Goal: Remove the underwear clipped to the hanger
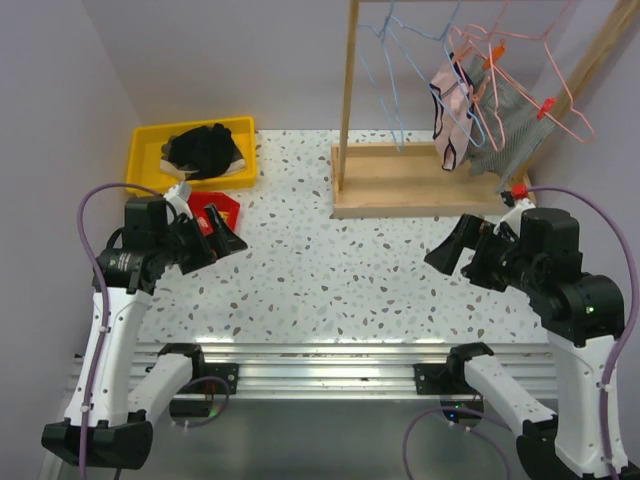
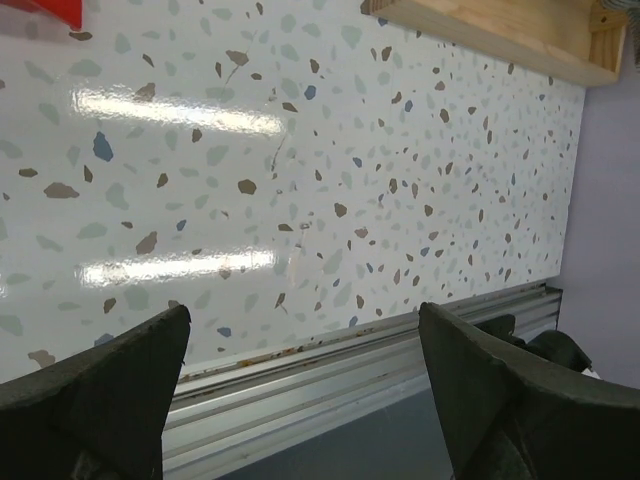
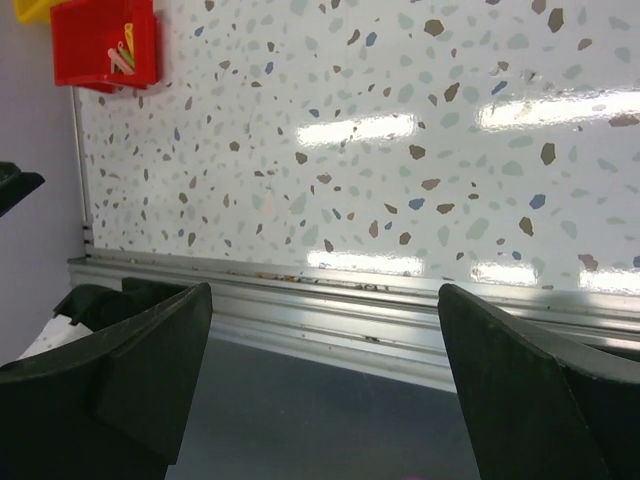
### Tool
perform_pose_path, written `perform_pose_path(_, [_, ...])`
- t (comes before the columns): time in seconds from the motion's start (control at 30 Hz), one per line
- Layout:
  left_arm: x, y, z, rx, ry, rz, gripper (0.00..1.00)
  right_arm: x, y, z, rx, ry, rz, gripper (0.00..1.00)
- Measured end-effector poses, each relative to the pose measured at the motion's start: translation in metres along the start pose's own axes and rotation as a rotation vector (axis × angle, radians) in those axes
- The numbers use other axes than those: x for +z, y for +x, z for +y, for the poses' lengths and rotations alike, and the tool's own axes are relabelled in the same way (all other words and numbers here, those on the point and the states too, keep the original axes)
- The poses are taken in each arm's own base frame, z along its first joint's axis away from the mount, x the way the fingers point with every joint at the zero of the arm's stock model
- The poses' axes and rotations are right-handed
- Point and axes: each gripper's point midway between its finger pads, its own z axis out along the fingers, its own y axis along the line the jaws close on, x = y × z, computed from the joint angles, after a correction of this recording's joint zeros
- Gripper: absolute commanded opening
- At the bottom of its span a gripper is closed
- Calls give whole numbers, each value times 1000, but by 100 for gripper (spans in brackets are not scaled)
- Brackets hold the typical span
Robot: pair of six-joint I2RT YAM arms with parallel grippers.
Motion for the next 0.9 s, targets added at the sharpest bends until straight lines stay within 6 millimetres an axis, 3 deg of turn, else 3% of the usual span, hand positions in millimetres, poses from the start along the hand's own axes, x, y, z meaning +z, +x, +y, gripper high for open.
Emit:
perform_pose_path(0.17, [-2, 3, -19, 40, 86, 7, 100, -7, -7, 0, 36, 16, -43, 99])
perform_pose_path(0.33, [-4, 2, -34, 69, 160, 3, 100, -32, -16, 17, 60, -90, -185, 99])
perform_pose_path(0.47, [-6, 0, -42, 82, 196, 6, 100, -61, -29, 18, 35, -115, -349, 99])
perform_pose_path(0.53, [-7, -2, -48, 93, 215, 6, 100, -70, -47, 20, 5, -84, -399, 99])
perform_pose_path(0.6, [-8, -4, -53, 106, 230, 4, 100, -73, -78, 23, -26, -24, -448, 99])
perform_pose_path(0.77, [-8, -6, -59, 122, 258, 4, 100, -65, -148, 22, -79, 128, -556, 98])
perform_pose_path(0.9, [-8, -3, -62, 134, 268, 16, 100, -61, -185, 11, -91, 242, -645, 99])
